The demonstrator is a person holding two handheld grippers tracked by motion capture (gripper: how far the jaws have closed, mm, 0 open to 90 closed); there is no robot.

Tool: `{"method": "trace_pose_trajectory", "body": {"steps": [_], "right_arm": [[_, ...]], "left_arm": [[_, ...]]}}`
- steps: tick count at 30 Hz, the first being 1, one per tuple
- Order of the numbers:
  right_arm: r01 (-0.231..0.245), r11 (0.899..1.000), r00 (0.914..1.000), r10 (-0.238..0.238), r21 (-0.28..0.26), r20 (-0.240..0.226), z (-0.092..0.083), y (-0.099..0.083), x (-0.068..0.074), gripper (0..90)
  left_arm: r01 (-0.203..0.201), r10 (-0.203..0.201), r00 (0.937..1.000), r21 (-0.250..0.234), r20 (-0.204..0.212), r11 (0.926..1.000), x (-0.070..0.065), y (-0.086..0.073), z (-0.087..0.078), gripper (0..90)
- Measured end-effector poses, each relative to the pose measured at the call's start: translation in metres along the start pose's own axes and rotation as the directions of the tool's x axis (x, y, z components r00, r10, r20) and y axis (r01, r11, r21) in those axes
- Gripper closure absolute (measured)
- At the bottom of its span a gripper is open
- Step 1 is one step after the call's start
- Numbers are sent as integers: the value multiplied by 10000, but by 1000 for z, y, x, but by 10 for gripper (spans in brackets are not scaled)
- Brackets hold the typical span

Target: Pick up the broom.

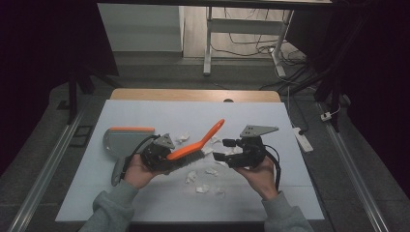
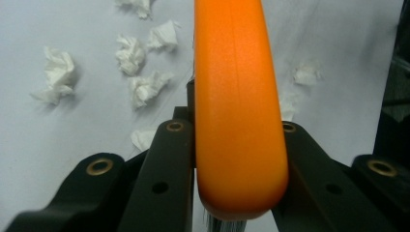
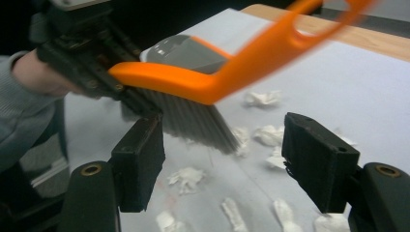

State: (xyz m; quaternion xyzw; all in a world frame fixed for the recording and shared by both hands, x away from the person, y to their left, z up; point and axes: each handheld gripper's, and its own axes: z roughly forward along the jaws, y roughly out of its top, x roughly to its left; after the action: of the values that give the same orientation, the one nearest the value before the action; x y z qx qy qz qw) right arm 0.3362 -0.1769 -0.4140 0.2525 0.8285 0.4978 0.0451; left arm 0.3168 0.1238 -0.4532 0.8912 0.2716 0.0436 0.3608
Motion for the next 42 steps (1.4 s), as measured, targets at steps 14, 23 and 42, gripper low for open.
{"method": "trace_pose_trajectory", "body": {"steps": [14, 23, 42], "right_arm": [[1162, 9917, 9926, -1140, 544, -413, -1, 10, 12, 321], [1513, 9777, 9875, -1430, 1453, -664, 7, 8, 8, 321], [2440, 8923, 9666, -1922, 3799, -1694, 40, -5, 10, 559]], "left_arm": [[-1575, 1489, 9870, 1788, 607, 9712, -19, 35, 6, 786], [-2044, 1810, 9777, 2836, 1065, 9369, -21, 45, 22, 786], [-2976, 2393, 9462, 2956, 2177, 9078, -26, 56, 24, 785]]}}
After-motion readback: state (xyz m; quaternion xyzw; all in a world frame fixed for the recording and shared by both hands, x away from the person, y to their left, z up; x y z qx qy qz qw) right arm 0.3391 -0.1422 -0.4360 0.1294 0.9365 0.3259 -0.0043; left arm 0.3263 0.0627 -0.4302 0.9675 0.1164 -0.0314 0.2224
